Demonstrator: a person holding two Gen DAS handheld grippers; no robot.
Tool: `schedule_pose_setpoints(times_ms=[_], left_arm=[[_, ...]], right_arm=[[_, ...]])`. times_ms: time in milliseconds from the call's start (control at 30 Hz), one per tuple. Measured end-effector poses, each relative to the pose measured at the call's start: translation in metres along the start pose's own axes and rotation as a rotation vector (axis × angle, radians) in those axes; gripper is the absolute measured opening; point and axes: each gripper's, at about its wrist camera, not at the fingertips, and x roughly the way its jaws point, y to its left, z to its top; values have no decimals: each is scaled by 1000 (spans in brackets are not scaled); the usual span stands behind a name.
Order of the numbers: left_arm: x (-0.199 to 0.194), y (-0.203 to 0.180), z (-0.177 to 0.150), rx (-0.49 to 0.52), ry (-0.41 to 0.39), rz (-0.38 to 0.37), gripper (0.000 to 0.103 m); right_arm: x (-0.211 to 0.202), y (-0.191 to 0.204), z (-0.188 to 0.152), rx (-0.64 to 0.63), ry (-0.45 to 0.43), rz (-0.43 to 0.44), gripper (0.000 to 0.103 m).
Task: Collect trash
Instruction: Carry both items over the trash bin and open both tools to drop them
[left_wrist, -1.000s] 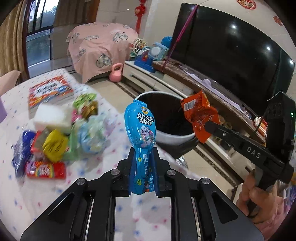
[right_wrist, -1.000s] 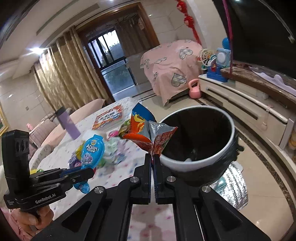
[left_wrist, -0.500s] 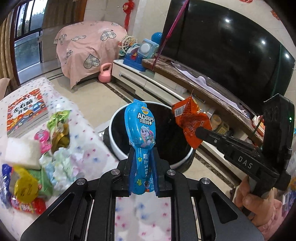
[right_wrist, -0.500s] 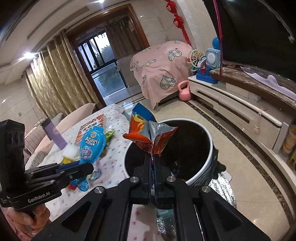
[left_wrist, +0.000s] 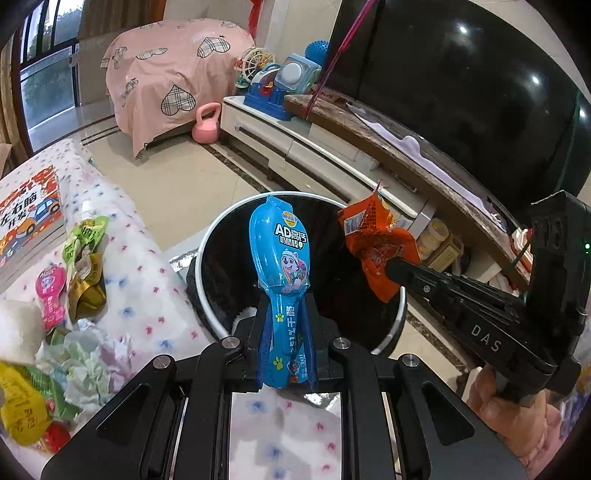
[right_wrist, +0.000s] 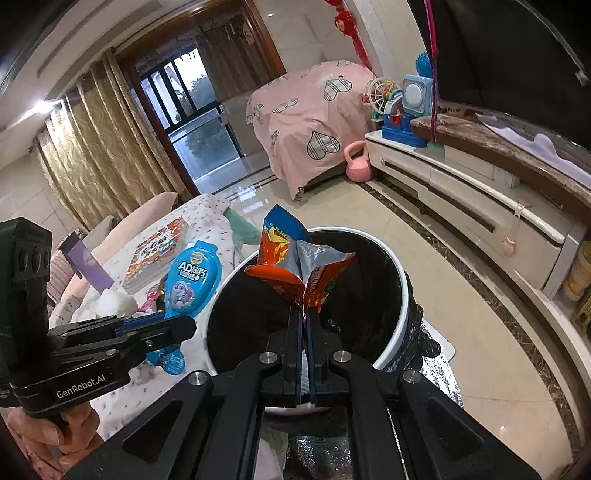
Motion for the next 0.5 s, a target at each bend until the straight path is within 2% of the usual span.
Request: schedule_pose_setpoints(times_ms=[200,233,300,333,400,467,500], left_arm=[[11,-1,5,-4,10,7,16],[12,0,4,-7,12,7,20],[13,3,4,-23,15,14,43],[12,5,3,-37,10,19,57],[9,8,2,-50,3,13,59],[6,10,0,-56,2,15,59],[3,10,-2,-58,-3,14,59]], right_arm=[[9,-5,5,2,9,-18,2],[9,-6,6,1,9,-21,5],[12,-7,8,6,9,-25,7],[12,-9,8,13,9,-25,8],[12,-11,8,25,13,-24,11],[10,-14,7,37,9,-18,22],[9,-15,6,43,5,-16,32]])
